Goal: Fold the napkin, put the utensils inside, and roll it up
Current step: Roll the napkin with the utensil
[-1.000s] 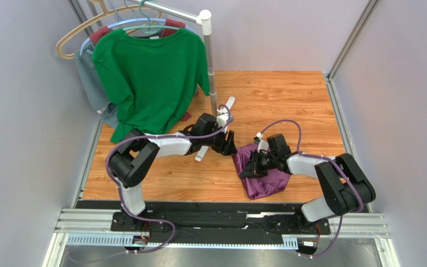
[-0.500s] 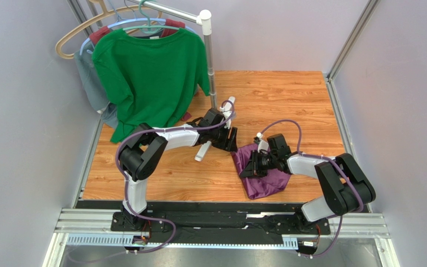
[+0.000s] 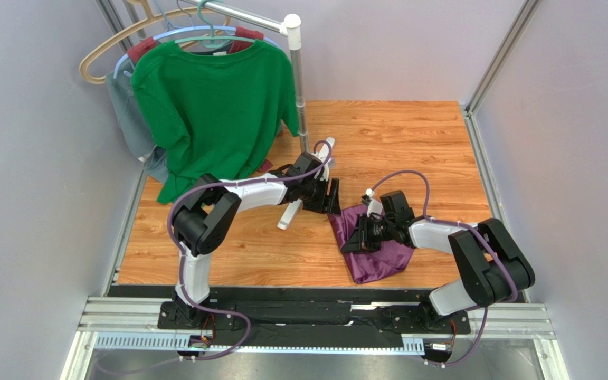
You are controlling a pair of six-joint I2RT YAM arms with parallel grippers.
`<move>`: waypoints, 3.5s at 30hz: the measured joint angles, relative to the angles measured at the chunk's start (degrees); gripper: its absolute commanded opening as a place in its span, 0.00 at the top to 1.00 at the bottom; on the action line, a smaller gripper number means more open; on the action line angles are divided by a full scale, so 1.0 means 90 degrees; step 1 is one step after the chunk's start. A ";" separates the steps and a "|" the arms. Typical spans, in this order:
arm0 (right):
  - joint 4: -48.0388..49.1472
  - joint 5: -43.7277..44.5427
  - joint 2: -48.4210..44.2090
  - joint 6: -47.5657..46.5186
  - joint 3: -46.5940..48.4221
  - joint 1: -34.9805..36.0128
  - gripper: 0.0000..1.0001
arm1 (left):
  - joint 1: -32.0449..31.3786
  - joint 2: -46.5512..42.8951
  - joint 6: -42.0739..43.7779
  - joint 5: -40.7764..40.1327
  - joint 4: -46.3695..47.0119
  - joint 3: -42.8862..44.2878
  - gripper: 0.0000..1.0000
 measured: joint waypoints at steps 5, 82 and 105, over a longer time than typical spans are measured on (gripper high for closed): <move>-0.0002 0.0005 0.0000 0.0002 0.0000 0.0000 1.00 | -0.0046 0.0109 -0.0180 0.0032 -0.0002 0.0134 0.30; -0.4044 0.4231 -0.1678 0.0556 0.1010 0.3354 0.58 | -0.0209 0.0872 0.1010 0.0403 -0.2242 0.1559 1.00; -0.2261 0.2982 -0.2093 0.1406 -0.0265 0.2880 1.00 | -0.0211 0.0746 0.0986 0.0245 -0.2200 0.1554 0.43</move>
